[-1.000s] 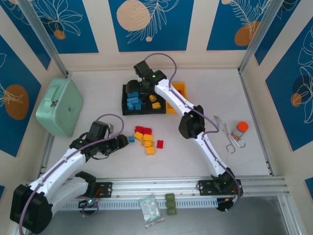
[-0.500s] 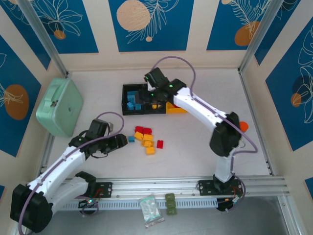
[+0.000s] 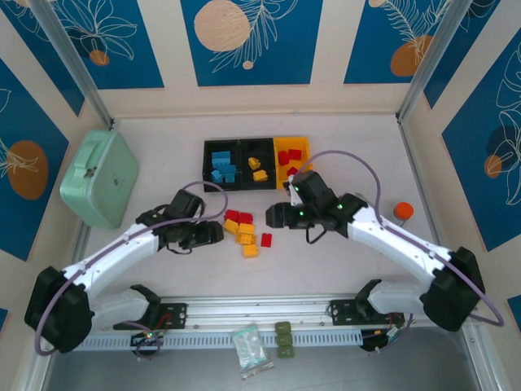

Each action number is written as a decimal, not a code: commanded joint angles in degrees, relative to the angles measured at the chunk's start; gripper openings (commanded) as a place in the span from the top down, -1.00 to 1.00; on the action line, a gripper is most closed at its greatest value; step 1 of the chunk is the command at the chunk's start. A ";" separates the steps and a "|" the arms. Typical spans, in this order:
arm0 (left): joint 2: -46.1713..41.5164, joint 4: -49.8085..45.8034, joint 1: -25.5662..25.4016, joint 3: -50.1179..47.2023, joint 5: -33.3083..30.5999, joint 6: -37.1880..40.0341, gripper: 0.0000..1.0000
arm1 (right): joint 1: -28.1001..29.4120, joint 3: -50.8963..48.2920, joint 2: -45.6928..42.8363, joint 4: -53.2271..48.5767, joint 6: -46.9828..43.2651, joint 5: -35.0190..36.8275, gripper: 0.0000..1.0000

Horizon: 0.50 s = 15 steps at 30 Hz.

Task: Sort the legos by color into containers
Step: Pick up the lego from the center of the table.

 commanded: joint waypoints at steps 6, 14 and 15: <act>8.45 -0.35 -3.14 5.08 -8.07 3.79 -0.39 | 2.86 -10.33 -9.51 2.72 7.14 -0.15 -0.30; 16.99 0.76 -4.03 9.43 -9.59 6.06 -0.34 | 3.04 -11.89 -10.25 2.89 8.38 1.23 -0.31; 17.78 0.61 -4.06 9.96 -10.07 6.44 -0.33 | 3.05 -11.80 -10.16 2.91 8.36 1.23 -0.31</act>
